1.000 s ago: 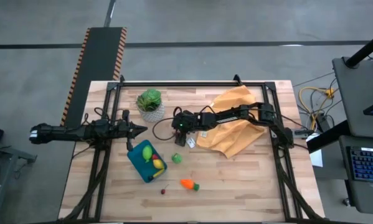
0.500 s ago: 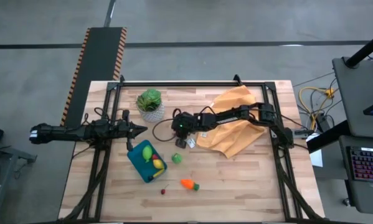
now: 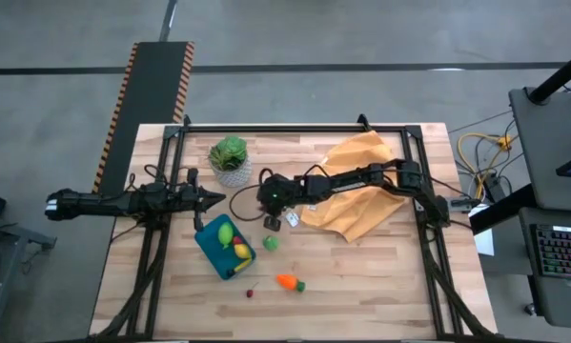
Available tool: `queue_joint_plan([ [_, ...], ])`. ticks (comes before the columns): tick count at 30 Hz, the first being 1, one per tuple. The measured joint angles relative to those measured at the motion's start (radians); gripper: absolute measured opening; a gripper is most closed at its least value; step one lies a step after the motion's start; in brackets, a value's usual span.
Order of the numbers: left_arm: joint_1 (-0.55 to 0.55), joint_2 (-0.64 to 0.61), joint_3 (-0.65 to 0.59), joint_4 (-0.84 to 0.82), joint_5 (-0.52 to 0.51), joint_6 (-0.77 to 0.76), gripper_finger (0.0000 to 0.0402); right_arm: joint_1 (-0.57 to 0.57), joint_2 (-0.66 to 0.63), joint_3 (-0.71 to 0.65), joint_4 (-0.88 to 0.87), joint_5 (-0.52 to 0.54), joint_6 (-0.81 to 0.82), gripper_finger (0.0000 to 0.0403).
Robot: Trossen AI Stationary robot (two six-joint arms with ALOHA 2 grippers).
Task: Pick and placing Produce into tupperware
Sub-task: Put the pink peach into the blue bin
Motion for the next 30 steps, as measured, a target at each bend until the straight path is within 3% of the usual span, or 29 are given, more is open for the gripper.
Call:
queue_joint_plan([
  [9,0.0,0.0,0.0,0.0,0.0,0.0,0.0,0.043,-0.106,0.035,0.035,0.004,-0.057,0.0035],
  [15,0.0,0.0,0.0,0.0,0.0,0.0,0.0,0.107,-0.217,-0.025,0.192,0.004,-0.113,0.0034],
  [24,0.0,-0.001,0.0,0.0,0.0,0.0,0.0,0.214,-0.343,-0.271,0.638,0.0,-0.177,0.0034],
  [30,0.0,-0.002,0.0,0.0,0.0,0.0,0.0,0.222,-0.337,-0.447,1.033,-0.118,-0.147,0.0034],
])
